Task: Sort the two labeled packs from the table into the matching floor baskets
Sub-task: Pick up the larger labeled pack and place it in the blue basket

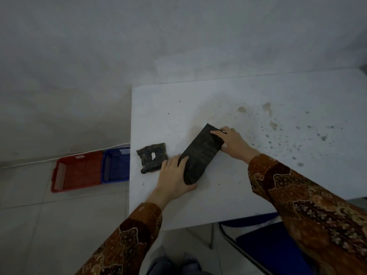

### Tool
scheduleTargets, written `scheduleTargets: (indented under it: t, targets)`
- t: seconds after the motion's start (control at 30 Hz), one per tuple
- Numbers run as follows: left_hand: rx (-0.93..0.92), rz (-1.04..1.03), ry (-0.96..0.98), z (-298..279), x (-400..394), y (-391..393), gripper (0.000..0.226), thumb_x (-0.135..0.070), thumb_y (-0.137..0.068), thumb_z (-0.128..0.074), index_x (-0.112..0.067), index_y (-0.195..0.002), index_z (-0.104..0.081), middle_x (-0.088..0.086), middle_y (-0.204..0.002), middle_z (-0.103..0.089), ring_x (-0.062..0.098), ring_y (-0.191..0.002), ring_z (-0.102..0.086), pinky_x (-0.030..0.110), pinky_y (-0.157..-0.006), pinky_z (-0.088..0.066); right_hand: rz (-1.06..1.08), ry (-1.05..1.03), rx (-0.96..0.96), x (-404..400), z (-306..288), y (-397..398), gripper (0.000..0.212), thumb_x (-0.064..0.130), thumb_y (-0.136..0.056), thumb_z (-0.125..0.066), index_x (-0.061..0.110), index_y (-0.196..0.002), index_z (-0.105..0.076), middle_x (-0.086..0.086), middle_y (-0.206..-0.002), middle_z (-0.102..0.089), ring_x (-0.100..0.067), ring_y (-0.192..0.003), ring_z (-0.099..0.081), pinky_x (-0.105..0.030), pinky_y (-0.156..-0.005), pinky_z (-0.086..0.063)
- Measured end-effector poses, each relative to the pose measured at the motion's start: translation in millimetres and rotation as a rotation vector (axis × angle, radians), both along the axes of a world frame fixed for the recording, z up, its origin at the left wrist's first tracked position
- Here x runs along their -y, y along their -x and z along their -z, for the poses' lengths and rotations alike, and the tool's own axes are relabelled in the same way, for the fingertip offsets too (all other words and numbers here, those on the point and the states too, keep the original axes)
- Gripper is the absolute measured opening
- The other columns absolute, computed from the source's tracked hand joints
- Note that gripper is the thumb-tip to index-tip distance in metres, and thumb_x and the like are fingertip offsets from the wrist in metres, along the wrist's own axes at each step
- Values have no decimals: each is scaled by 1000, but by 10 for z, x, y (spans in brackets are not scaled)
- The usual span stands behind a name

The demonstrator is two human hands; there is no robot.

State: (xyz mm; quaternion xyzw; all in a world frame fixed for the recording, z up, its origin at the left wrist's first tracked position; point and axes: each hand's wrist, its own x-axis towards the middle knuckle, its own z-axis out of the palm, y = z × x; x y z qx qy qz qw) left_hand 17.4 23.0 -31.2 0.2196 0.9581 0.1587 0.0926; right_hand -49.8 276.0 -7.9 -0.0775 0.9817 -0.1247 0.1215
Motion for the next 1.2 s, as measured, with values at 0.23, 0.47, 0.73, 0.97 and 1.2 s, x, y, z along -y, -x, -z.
scheduleTargets:
  t: [0.23, 0.47, 0.73, 0.97, 1.2]
  targets:
    - [322, -357, -848, -640, 226, 471, 20, -41, -86, -57, -24, -84, -67, -1, -85, -68, 14, -82, -64, 27, -76, -49, -47, 238, 54, -121, -603, 121, 37, 15, -73, -77, 11, -107, -63, -12, -111, -64, -27, -102, -58, -39, -89, -47]
    - [491, -496, -955, -1008, 424, 687, 52, -79, -70, -44, -36, -77, -73, -21, -75, -75, -2, -78, -69, 20, -73, -49, 38, 417, 122, -80, -961, 184, 33, 24, -79, -73, 16, -108, -60, -2, -102, -63, -19, -94, -57, -20, -67, -41]
    - [417, -349, -935, -1063, 525, 499, 25, -29, -81, -71, -27, -104, -62, -10, -100, -68, 11, -97, -66, 19, -74, -54, 7, 345, 213, -43, -1102, 133, 43, 35, -81, -70, 23, -119, -56, -3, -116, -61, -22, -104, -55, -27, -78, -40]
    - [424, -83, -623, -1592, 542, 725, 26, -27, -85, -67, -19, -109, -63, 1, -103, -68, 3, -88, -65, 11, -70, -51, -112, 285, 296, 366, -1376, 45, 64, 38, -75, -74, 32, -131, -44, 6, -126, -52, -12, -114, -47, -36, -97, -42]
    - [289, -306, -738, -1889, 481, 734, 64, -38, -72, -79, -22, -125, -48, 0, -113, -59, 18, -101, -60, 41, -81, -57, 19, 615, 252, 538, -1508, -112, 48, 25, -80, -72, 14, -121, -50, -10, -119, -62, -24, -101, -64, -36, -84, -57]
